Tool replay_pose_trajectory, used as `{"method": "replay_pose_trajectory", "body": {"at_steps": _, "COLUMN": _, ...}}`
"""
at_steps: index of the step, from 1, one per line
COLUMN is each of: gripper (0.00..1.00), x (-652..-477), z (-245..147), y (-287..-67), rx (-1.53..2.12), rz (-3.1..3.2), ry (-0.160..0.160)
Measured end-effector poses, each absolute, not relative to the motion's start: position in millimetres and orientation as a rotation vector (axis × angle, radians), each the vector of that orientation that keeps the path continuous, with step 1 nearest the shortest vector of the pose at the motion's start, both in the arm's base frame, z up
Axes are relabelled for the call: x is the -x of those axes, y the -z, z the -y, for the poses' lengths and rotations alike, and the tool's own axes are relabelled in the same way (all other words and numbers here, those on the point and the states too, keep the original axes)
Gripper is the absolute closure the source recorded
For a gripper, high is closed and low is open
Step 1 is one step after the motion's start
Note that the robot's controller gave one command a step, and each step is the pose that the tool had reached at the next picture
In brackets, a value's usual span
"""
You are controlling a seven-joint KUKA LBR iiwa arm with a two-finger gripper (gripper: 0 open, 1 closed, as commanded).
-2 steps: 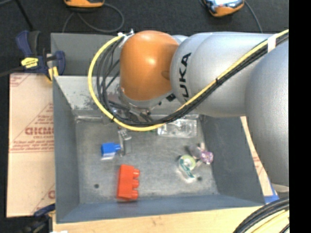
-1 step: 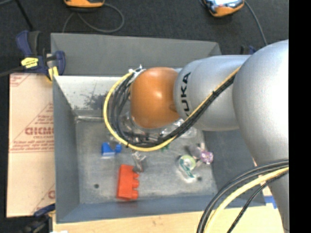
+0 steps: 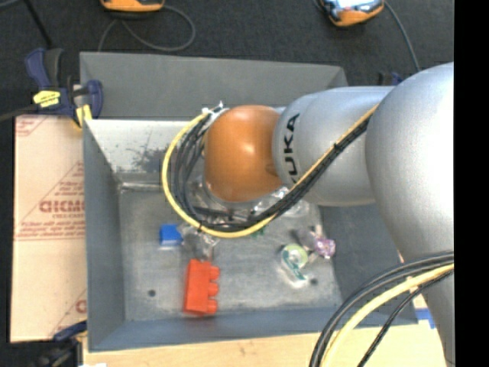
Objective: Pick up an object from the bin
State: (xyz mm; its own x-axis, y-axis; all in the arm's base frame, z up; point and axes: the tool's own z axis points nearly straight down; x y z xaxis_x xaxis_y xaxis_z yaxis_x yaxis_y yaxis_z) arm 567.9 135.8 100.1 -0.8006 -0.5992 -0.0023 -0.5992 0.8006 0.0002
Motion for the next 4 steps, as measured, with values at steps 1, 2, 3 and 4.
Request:
{"method": "replay_pose_trajectory", "body": {"at_steps": 1, "gripper": 1.0, "x": -516.9, "z": -137, "y": -177, "rx": 1.29, "rz": -2.858, "ry": 0.001}}
{"method": "replay_pose_trajectory", "body": {"at_steps": 2, "gripper": 0.0, "x": -516.3, "z": -137, "y": -175, "rx": 1.287, "rz": -2.864, "ry": -0.002}}
{"method": "replay_pose_trajectory", "body": {"at_steps": 3, "gripper": 0.0, "x": -537.2, "z": -147, "y": -85, "rx": 1.443, "rz": -2.795, "ry": -0.004}}
{"method": "replay_pose_trajectory", "body": {"at_steps": 4, "gripper": 1.0, "x": -539.4, "z": -147, "y": -91, "rx": 1.433, "rz": -2.791, "ry": -0.001}}
